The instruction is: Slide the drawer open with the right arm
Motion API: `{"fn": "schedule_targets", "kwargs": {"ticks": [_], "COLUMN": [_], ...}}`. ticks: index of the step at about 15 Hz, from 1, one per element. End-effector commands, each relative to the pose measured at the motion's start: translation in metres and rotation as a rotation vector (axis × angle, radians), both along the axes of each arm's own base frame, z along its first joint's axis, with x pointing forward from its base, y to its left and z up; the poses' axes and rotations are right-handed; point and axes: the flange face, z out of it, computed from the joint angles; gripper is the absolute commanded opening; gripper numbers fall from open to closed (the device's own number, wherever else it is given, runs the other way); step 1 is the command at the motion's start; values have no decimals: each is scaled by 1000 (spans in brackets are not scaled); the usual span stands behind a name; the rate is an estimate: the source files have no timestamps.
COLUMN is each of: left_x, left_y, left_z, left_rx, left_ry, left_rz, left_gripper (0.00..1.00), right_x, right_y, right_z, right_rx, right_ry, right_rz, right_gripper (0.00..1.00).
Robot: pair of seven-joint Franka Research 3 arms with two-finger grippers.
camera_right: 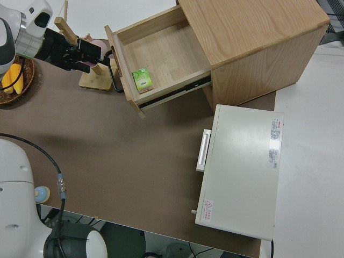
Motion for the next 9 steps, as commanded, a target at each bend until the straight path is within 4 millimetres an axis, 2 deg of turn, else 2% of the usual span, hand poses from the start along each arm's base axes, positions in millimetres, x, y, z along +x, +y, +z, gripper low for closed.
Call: {"fn": "schedule_targets", "kwargs": {"ticks": [1,4,9], "left_x": [2,2,2], "left_y": [1,1,1], "left_z": [4,3,3], "left_rx": [16,16,16], "left_ry": [5,6,6], "left_rz": [-12,-12,-12], "left_gripper": [993,993,993], "right_x": [10,18,36], "right_y": [-46,-86,-145], "right_z": [10,18,13], "right_rx": [140,274,479], "right_ry": [29,33,57], "right_rz": [-11,-46,-40], "right_gripper": [985,985,985]}}
